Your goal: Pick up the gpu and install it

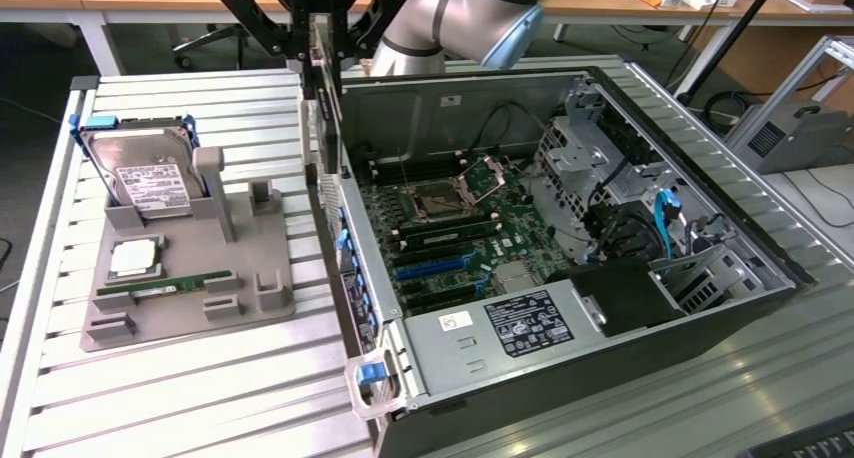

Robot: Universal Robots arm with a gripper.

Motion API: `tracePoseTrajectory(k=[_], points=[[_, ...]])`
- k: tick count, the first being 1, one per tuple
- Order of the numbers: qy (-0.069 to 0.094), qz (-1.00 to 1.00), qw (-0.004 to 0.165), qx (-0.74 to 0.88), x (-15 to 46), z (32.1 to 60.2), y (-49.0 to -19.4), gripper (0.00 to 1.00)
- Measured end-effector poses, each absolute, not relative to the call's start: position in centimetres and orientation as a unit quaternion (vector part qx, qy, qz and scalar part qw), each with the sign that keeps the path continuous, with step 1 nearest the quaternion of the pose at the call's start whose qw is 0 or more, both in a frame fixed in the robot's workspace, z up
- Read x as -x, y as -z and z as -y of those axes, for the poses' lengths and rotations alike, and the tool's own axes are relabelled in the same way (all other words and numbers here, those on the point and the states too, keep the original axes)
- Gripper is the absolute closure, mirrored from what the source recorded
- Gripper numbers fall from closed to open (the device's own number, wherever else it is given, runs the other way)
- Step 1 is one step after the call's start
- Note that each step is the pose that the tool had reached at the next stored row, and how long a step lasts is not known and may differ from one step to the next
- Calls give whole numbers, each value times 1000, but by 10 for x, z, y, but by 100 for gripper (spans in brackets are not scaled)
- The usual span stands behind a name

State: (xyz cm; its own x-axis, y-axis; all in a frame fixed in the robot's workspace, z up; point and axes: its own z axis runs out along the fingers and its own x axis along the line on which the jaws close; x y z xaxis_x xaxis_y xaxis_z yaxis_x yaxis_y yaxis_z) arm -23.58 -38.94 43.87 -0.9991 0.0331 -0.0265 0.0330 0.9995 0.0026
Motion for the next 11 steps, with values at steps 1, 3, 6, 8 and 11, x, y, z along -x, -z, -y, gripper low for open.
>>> tracePoseTrajectory(k=[1, 3, 6, 8, 11], points=[[-1, -1000, 13, -17, 235, 389, -439, 73], [-1, -1000, 13, -17, 235, 389, -439, 73], [-1, -1000, 13, -17, 234, 390, -438, 73], [-1, -1000, 13, -17, 233, 390, -438, 73], [-1, -1000, 13, -17, 232, 390, -438, 73]])
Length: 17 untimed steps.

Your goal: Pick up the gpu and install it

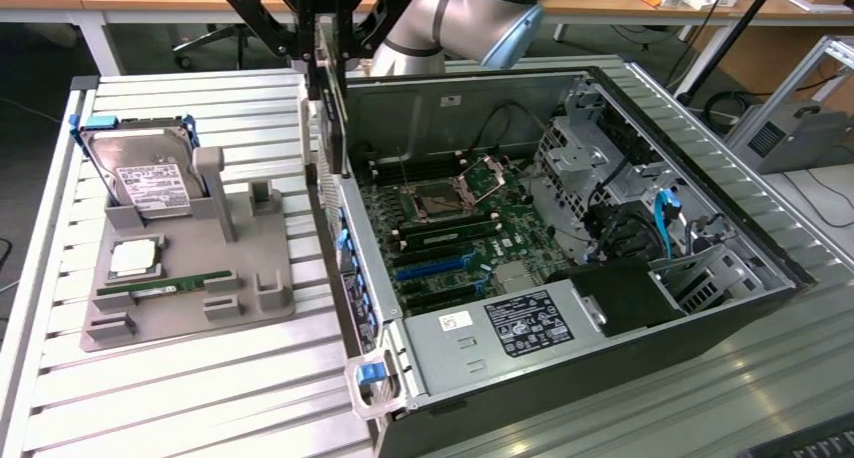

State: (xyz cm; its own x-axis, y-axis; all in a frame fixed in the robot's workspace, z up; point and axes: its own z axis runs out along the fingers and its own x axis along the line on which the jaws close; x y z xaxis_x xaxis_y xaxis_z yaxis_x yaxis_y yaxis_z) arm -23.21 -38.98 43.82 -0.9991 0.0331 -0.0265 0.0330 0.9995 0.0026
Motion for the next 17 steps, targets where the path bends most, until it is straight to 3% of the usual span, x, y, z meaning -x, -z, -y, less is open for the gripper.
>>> tracePoseTrajectory(k=[17], points=[[-1, -1000, 13, -17, 226, 390, -437, 73]])
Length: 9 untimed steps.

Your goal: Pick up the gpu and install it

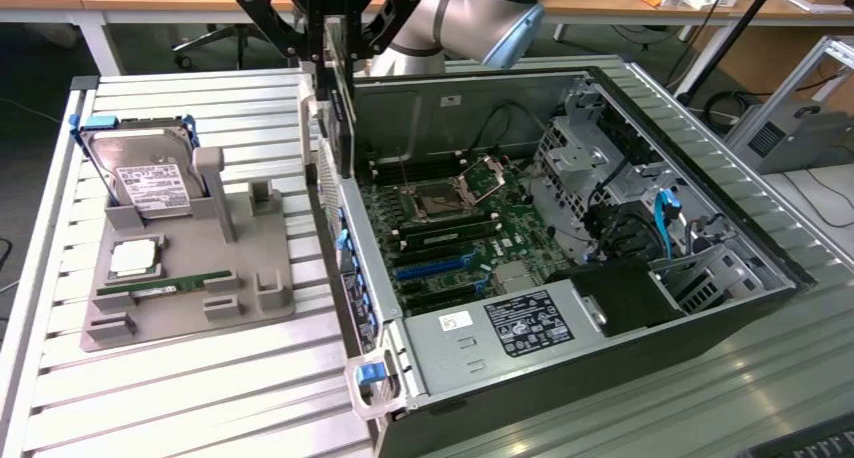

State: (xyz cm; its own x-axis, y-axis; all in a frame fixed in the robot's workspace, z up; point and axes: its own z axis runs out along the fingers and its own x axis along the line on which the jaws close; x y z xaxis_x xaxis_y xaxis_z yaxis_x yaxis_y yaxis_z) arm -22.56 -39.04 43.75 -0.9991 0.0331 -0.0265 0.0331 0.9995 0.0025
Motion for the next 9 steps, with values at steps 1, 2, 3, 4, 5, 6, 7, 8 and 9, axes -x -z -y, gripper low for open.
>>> tracePoseTrajectory(k=[1, 2, 3, 4, 5, 6, 7, 8, 9], points=[[-1, -1000, 13, -17, 225, 390, -437, 73], [-1, -1000, 13, -17, 225, 390, -437, 73], [-1, -1000, 13, -17, 224, 391, -437, 73], [-1, -1000, 13, -17, 224, 391, -437, 73], [-1, -1000, 13, -17, 224, 391, -437, 73], [-1, -1000, 13, -17, 223, 391, -437, 73], [-1, -1000, 13, -17, 223, 391, -437, 73], [-1, -1000, 13, -17, 223, 391, -437, 73], [-1, -1000, 13, -17, 222, 391, -437, 73]])
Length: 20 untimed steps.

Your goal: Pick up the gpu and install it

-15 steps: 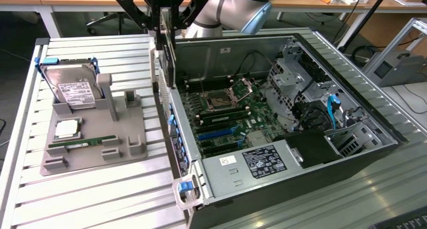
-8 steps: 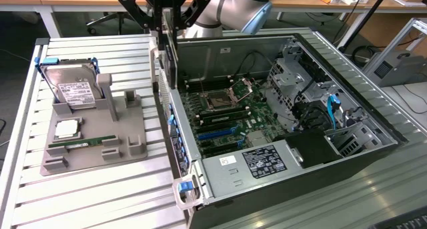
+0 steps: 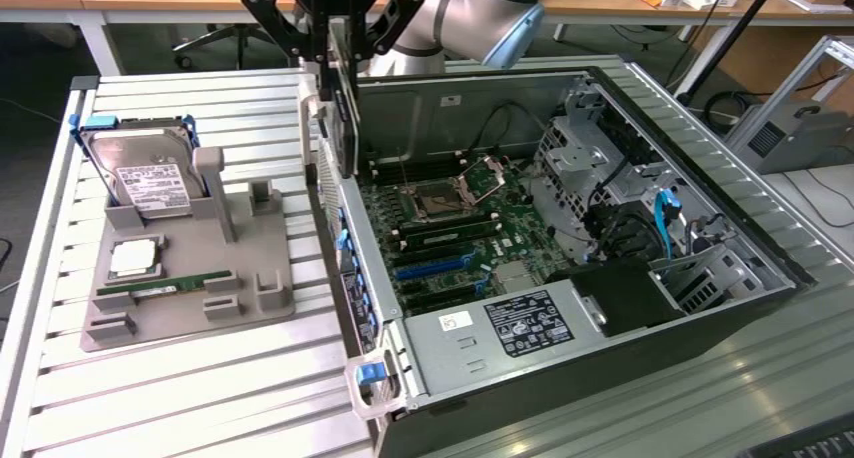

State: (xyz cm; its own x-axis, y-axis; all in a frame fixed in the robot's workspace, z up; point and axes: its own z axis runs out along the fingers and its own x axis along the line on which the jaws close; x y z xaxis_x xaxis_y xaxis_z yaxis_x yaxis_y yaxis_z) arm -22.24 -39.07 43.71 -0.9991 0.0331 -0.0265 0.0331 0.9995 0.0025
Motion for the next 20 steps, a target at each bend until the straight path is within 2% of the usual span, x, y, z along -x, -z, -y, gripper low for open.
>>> tracePoseTrajectory(k=[20], points=[[-1, -1000, 13, -17, 214, 391, -436, 73]])
